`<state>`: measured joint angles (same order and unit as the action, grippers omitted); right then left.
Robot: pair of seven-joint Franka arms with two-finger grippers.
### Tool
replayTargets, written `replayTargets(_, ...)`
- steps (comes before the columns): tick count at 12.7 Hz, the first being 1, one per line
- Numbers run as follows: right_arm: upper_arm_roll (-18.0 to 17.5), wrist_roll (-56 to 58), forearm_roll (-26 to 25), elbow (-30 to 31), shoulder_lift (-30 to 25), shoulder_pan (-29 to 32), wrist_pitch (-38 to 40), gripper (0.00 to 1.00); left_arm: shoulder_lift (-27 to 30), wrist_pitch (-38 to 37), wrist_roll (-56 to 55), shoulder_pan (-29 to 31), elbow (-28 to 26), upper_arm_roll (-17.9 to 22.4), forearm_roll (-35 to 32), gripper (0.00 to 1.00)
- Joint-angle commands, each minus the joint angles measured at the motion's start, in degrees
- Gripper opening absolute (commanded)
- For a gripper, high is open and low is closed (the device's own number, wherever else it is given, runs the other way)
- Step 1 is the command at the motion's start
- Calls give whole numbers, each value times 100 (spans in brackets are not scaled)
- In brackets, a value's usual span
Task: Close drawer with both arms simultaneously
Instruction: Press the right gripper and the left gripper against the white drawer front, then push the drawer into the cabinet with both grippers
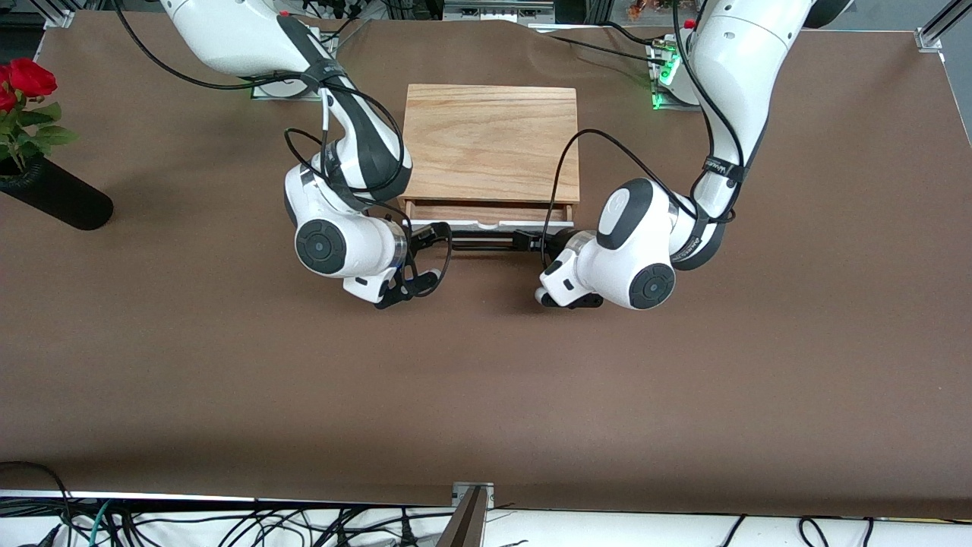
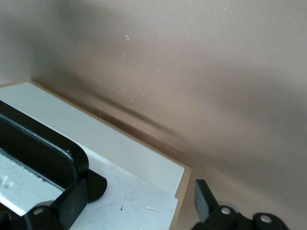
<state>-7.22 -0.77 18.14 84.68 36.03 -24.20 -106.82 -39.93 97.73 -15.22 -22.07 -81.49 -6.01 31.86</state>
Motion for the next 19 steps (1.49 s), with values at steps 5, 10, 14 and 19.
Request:
replayTargets(5, -33, 112, 49, 57, -104, 3, 960, 100, 346, -711, 80, -69, -174, 38, -198, 100)
replayTargets(10, -174, 112, 49, 57, -70, -14, 1277, 100, 459, -729, 11, 62, -157, 91, -198, 100)
replayTargets(14, -288, 112, 49, 66, 1, -41, 1295, 100, 574, -1000, 45, 756, 282, 117, -302, 100)
replayTargets(19, -253, 130, 32, -520, 141, 47, 1207, 100, 1311, -1221, 991, 1344, 441, 117, -1646, 100)
